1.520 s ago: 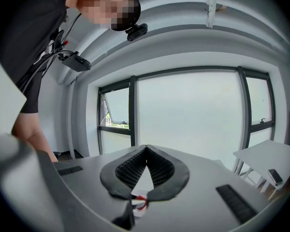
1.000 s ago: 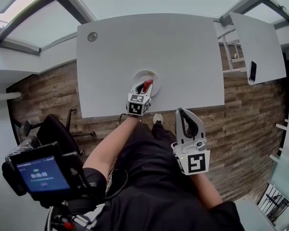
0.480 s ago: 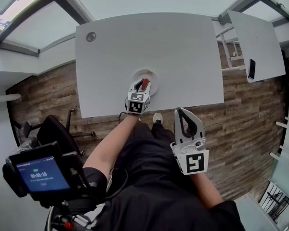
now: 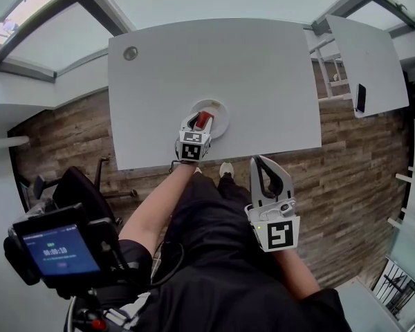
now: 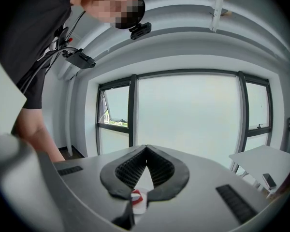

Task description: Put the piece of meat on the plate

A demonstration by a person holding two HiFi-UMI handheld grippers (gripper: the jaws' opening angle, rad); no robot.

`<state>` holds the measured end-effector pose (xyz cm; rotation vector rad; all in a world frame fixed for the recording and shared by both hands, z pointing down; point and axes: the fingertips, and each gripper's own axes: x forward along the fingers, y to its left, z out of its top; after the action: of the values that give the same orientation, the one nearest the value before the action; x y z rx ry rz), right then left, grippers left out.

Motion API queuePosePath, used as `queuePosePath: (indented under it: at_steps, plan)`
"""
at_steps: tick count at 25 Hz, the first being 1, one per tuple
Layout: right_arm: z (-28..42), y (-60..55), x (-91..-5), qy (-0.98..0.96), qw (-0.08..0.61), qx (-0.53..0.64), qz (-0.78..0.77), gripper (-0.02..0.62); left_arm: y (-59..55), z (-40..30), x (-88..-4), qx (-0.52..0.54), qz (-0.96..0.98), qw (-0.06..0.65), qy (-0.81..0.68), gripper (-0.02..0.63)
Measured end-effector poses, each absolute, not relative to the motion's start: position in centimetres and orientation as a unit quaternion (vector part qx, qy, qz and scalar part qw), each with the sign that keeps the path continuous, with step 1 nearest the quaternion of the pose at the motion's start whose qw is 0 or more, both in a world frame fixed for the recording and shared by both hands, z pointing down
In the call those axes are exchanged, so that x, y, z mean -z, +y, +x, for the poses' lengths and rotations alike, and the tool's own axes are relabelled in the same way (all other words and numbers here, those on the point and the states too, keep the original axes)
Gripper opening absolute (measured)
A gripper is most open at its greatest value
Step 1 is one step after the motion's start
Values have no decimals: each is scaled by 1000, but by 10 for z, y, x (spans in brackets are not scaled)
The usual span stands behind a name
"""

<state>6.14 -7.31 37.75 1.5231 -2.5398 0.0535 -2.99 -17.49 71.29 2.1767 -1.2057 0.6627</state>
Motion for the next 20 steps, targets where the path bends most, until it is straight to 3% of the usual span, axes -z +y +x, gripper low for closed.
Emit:
queuePosePath:
  at_steps: [20]
  plan:
    - [71,-60,-384,-840,98,-46,531,5,-171,-18,-717,-281,829,238,-421,199]
